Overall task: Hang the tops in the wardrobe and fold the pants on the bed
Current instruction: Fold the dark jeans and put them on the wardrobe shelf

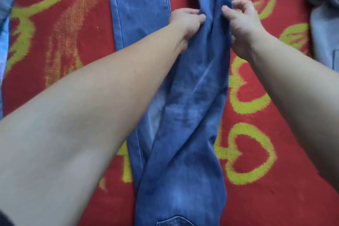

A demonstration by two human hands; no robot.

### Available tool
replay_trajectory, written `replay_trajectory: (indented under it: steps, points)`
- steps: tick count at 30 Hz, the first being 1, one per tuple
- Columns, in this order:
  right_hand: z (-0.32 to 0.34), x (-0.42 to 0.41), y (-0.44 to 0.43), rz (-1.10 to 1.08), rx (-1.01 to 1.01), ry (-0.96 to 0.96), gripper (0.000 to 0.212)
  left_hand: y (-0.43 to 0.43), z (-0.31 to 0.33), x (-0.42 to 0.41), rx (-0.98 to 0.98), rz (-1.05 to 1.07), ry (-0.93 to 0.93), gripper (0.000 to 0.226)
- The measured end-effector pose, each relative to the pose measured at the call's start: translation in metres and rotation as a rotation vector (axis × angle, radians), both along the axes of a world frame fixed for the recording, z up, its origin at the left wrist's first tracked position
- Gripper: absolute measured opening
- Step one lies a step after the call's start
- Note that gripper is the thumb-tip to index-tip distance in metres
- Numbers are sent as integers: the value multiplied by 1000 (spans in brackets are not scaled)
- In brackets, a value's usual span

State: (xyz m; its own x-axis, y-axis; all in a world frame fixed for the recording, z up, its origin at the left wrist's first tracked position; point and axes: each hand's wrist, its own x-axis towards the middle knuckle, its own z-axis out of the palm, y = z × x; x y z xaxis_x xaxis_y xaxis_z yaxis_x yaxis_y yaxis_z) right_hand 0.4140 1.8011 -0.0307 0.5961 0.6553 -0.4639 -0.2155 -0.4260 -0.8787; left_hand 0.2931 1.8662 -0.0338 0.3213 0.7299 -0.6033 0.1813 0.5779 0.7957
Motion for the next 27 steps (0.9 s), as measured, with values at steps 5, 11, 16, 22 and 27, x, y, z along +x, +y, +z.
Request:
replay_trajectory:
  steps: [5,11,16,22,27]
  points:
    - [38,-12,44,47,55,-224,20,65,30,-51,145,248,60,19]
    - [49,-49,97,77,113,-284,36,86,31,-106,199,381,87,22]
    - [-5,-66,113,72,-87,-61,27,84,-17,-138,281,379,365,17]
    - [-22,-75,103,34,-36,227,54,89,-52,-143,133,310,324,25]
    - [-10,-68,140,103,151,119,10,125,-25,-127,54,347,-86,44]
